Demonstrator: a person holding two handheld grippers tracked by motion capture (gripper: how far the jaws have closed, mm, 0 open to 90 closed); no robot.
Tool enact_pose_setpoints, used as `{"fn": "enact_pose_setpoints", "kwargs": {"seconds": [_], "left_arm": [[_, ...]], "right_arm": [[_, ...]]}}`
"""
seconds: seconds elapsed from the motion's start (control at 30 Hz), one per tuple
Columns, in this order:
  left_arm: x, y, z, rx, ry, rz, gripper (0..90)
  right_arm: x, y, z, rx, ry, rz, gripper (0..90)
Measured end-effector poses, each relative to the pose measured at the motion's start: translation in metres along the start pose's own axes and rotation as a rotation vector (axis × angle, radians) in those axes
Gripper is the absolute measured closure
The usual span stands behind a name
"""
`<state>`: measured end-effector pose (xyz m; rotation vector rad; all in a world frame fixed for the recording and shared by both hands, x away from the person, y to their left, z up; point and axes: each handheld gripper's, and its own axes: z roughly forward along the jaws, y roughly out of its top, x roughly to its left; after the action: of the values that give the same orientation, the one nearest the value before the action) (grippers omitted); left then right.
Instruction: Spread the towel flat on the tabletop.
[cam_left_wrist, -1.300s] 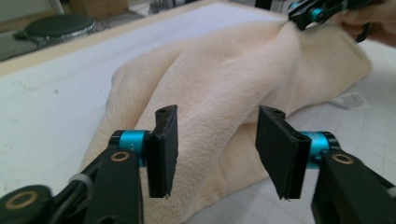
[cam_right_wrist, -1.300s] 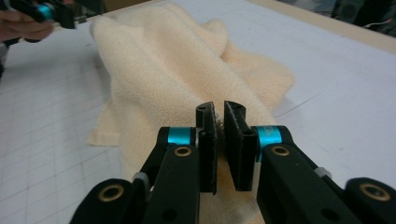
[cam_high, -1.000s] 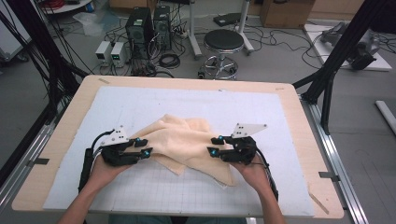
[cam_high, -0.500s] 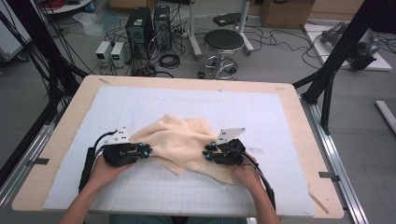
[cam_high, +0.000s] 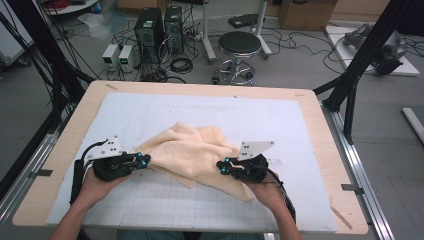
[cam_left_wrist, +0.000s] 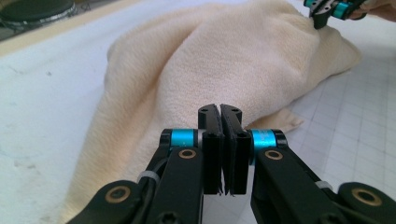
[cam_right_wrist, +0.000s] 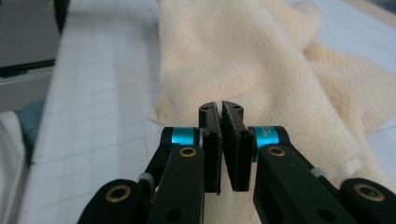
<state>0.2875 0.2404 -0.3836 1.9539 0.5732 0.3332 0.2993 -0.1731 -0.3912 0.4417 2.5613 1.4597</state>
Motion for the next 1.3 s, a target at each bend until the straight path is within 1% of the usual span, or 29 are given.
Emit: {"fn": "enact_pose_setpoints", "kwargs": {"seconds": [0.1, 0.2, 0.3, 0.37, 0.4, 0.43, 0.47, 0.5, 0.53, 0.57, 0.6, 0.63, 0.67, 0.7, 0.73, 0.77, 0.8, 0.83, 0.87, 0.9, 0.93, 1.0, 1.03, 1.1, 1.13, 1.17, 1.2, 1.23, 1.3], "left_arm": [[-0.004, 0.01, -0.01, 0.01, 0.008, 0.042, 86.9], [-0.005, 0.02, -0.02, -0.001, 0.014, 0.061, 87.1], [-0.003, 0.029, -0.034, -0.023, 0.02, 0.065, 87.2], [0.001, 0.035, -0.042, -0.037, 0.028, 0.066, 87.3], [0.004, 0.038, -0.044, -0.041, 0.036, 0.061, 87.3], [0.01, 0.041, -0.044, -0.04, 0.045, 0.056, 87.3], [0.016, 0.042, -0.042, -0.046, 0.046, 0.04, 87.3], [0.021, 0.044, -0.039, -0.051, 0.048, 0.027, 87.3], [0.03, 0.045, -0.03, -0.054, 0.055, 0.005, 87.3], [0.036, 0.046, -0.023, -0.056, 0.065, -0.012, 87.3], [0.044, 0.047, -0.013, -0.049, 0.078, -0.033, 87.3], [0.052, 0.047, -0.001, -0.043, 0.088, -0.064, 87.2], [0.06, 0.046, 0.01, -0.036, 0.1, -0.094, 87.1], [0.068, 0.045, 0.021, -0.036, 0.102, -0.136, 86.7], [0.075, 0.043, 0.031, -0.039, 0.123, -0.177, 85.9], [0.079, 0.041, 0.04, -0.044, 0.142, -0.209, 80.9], [0.082, 0.04, 0.047, -0.051, 0.138, -0.23, 79.7], [0.083, 0.038, 0.051, -0.053, 0.134, -0.236, 78.5], [0.083, 0.037, 0.054, -0.054, 0.132, -0.233, 76.7], [0.082, 0.037, 0.056, -0.055, 0.126, -0.234, 75.1], [0.08, 0.037, 0.057, -0.052, 0.113, -0.224, 73.0], [0.075, 0.039, 0.054, -0.053, 0.09, -0.195, 70.8], [0.072, 0.04, 0.052, -0.064, 0.074, -0.186, 69.4], [0.064, 0.043, 0.046, -0.087, 0.053, -0.159, 67.4], [0.06, 0.044, 0.043, -0.094, 0.044, -0.148, 66.4], [0.055, 0.045, 0.04, -0.1, 0.04, -0.132, 65.8], [0.05, 0.045, 0.038, -0.101, 0.038, -0.115, 65.0], [0.045, 0.045, 0.036, -0.105, 0.033, -0.108, 64.0], [0.036, 0.042, 0.032, -0.113, 0.021, -0.091, 63.4]], "right_arm": [[0.011, 0.009, -0.009, -0.032, 0.0, -0.009, 86.9], [0.018, 0.02, -0.013, -0.049, 0.004, -0.012, 87.1], [0.025, 0.033, -0.017, -0.061, 0.013, -0.025, 87.3], [0.029, 0.043, -0.02, -0.079, 0.018, -0.033, 87.4], [0.031, 0.047, -0.022, -0.089, 0.02, -0.036, 87.4], [0.03, 0.052, -0.024, -0.093, 0.015, -0.042, 87.4], [0.028, 0.056, -0.024, -0.091, 0.001, -0.042, 87.4], [0.023, 0.059, -0.023, -0.086, -0.028, -0.054, 87.4], [0.018, 0.059, -0.022, -0.081, -0.044, -0.043, 87.4], [0.006, 0.059, -0.018, -0.076, -0.07, -0.012, 87.4], [-0.003, 0.057, -0.015, -0.072, -0.09, 0.005, 87.4], [-0.015, 0.054, -0.011, -0.055, -0.117, 0.028, 87.4], [-0.029, 0.05, -0.007, -0.047, -0.138, 0.061, 87.4], [-0.042, 0.045, -0.003, -0.043, -0.162, 0.095, 87.4], [-0.054, 0.04, 0.0, -0.043, -0.186, 0.133, 87.4], [-0.066, 0.034, 0.002, -0.042, -0.204, 0.172, 87.4], [-0.076, 0.028, 0.004, -0.037, -0.227, 0.197, 87.5], [-0.085, 0.022, 0.005, -0.033, -0.245, 0.233, 87.6], [-0.093, 0.016, 0.005, -0.034, -0.257, 0.268, 87.5], [-0.099, 0.01, 0.005, -0.03, -0.271, 0.288, 87.5], [-0.104, 0.006, 0.005, -0.025, -0.28, 0.305, 87.5], [-0.108, 0.0, 0.004, -0.025, -0.275, 0.329, 87.0], [-0.108, 0.0, 0.004, -0.028, -0.271, 0.328, 86.3], [-0.106, 0.002, 0.005, -0.039, -0.271, 0.324, 80.5], [-0.104, 0.004, 0.005, -0.045, -0.264, 0.312, 79.2], [-0.101, 0.006, 0.004, -0.047, -0.26, 0.29, 76.7], [-0.098, 0.008, 0.003, -0.048, -0.261, 0.276, 75.3], [-0.095, 0.01, 0.001, -0.053, -0.262, 0.259, 74.1], [-0.088, 0.013, -0.005, -0.08, -0.246, 0.244, 71.3]]}}
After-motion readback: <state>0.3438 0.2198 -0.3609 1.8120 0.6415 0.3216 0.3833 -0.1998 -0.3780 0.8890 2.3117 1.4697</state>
